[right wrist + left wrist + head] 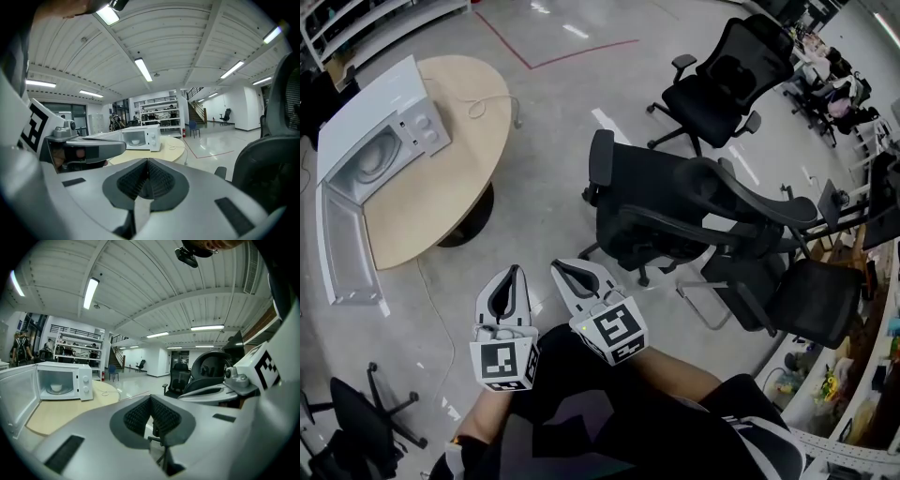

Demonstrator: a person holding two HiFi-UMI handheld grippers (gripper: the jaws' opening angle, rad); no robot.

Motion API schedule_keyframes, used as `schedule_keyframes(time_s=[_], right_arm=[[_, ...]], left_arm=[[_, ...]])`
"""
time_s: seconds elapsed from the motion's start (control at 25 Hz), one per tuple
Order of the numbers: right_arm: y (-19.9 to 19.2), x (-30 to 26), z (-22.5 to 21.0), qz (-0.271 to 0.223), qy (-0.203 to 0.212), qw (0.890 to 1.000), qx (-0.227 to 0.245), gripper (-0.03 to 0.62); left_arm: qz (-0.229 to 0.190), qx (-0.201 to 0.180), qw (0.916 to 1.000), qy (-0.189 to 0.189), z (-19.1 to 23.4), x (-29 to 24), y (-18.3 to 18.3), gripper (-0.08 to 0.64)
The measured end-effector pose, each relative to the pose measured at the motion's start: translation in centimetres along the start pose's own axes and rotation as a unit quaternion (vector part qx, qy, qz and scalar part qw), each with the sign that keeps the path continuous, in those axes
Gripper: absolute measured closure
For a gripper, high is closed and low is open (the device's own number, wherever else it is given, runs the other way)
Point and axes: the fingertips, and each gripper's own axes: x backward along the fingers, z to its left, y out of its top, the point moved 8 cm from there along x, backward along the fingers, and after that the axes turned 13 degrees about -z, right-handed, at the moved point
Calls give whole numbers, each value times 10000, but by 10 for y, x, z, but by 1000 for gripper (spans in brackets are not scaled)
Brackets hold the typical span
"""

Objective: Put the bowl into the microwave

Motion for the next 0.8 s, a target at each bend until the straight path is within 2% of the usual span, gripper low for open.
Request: schedule_keyframes(time_s=[0.28,0.48,0.8], right_arm=[[-1,3,-7,18,150,9999,-2,575],[-7,12,-14,142,112,9998,-4,577],[-3,-1,-8,46,166,9999,-18,577]], left_arm=[[63,30,10000,41,-9,-8,-7,514],[109,109,9999,62,-17,-9,-11,514],[80,71,9998,195,-2,-6,-8,514]])
